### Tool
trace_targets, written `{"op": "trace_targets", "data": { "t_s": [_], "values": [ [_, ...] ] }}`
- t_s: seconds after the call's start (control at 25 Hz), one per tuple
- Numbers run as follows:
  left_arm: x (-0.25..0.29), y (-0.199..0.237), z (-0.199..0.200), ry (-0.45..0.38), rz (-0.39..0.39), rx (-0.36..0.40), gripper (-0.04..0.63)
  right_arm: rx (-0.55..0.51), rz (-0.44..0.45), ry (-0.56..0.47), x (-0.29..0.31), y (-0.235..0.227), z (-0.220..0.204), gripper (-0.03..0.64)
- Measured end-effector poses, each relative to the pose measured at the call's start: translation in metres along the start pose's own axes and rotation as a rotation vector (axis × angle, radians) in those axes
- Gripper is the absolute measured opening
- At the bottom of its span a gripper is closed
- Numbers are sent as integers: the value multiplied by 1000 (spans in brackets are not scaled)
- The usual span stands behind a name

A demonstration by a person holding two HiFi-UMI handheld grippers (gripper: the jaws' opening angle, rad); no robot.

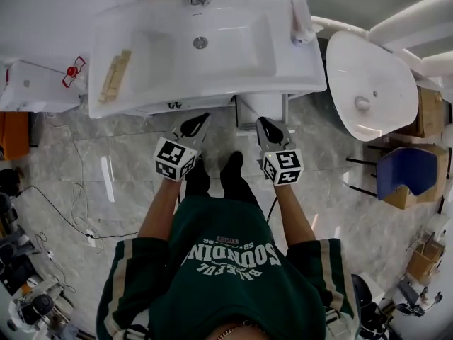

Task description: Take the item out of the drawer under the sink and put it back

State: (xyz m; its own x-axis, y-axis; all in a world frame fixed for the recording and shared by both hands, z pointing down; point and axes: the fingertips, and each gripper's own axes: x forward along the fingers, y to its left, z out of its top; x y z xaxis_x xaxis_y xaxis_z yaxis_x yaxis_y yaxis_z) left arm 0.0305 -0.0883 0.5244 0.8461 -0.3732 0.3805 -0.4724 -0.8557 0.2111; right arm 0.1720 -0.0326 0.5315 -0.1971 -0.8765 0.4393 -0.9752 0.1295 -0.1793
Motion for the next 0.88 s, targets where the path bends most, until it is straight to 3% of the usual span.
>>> {"op": "trace_targets", "data": {
  "t_s": [0.16, 0.36, 0.88],
  "values": [
    [6, -5, -14, 26, 1, -10, 51, -39, 33, 102, 13, -15, -32, 37],
    [11, -6, -33, 65, 22, -26, 51, -163, 63, 247, 41, -35, -81, 105],
    [21, 3, -87, 117, 102, -92, 51, -292, 147, 540, 119, -82, -205, 109]
  ]
}}
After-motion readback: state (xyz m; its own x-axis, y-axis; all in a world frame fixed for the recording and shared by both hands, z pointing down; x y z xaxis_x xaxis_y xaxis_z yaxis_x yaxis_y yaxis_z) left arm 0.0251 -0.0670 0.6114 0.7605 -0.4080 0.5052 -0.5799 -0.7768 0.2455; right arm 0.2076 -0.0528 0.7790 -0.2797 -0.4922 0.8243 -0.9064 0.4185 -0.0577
